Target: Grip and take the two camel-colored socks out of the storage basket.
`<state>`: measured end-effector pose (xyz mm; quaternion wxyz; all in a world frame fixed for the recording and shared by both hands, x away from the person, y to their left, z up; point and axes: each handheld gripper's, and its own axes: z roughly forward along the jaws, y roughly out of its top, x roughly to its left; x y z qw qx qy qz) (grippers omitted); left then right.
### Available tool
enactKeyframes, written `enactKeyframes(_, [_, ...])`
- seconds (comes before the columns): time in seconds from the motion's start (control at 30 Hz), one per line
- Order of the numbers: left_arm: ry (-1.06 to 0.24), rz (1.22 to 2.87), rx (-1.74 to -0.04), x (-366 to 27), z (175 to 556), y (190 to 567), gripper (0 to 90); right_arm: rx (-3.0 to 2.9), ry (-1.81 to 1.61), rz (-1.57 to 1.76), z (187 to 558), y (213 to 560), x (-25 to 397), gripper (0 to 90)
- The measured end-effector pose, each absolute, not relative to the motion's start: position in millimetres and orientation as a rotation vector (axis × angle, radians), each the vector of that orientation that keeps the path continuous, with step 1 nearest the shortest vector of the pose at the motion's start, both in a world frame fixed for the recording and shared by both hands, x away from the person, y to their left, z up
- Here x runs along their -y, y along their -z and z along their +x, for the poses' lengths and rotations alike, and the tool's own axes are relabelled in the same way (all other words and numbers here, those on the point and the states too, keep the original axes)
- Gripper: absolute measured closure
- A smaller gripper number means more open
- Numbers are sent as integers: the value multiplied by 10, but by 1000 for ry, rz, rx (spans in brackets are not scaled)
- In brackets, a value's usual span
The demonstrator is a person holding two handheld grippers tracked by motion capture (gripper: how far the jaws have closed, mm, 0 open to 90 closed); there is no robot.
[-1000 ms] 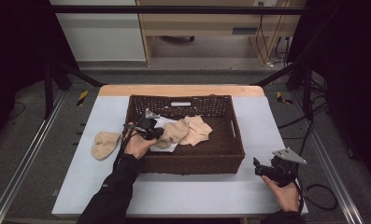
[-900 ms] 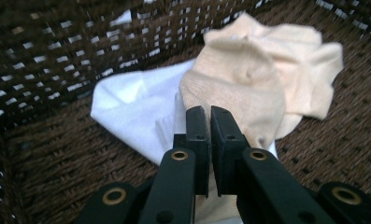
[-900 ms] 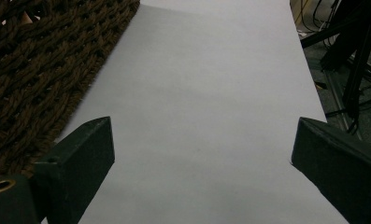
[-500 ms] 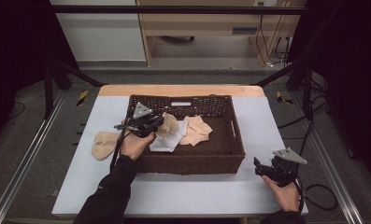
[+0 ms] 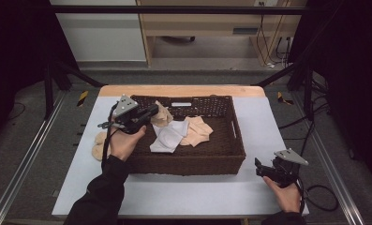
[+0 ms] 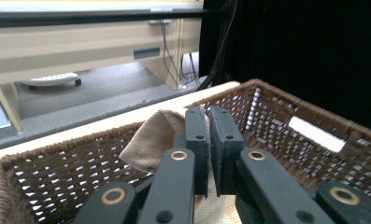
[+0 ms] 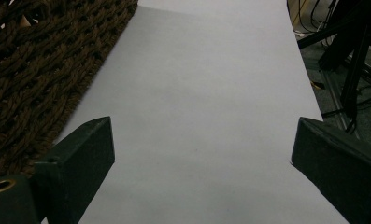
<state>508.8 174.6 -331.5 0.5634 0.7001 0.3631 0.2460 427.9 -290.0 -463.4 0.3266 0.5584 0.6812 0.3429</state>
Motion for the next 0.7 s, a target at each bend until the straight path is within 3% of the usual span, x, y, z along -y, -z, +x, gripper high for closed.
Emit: enactKeyframes(0.7, [-646, 1466, -820, -2406, 4681, 2875, 860, -1785, -887, 1461, 4282, 4642, 2911, 65])
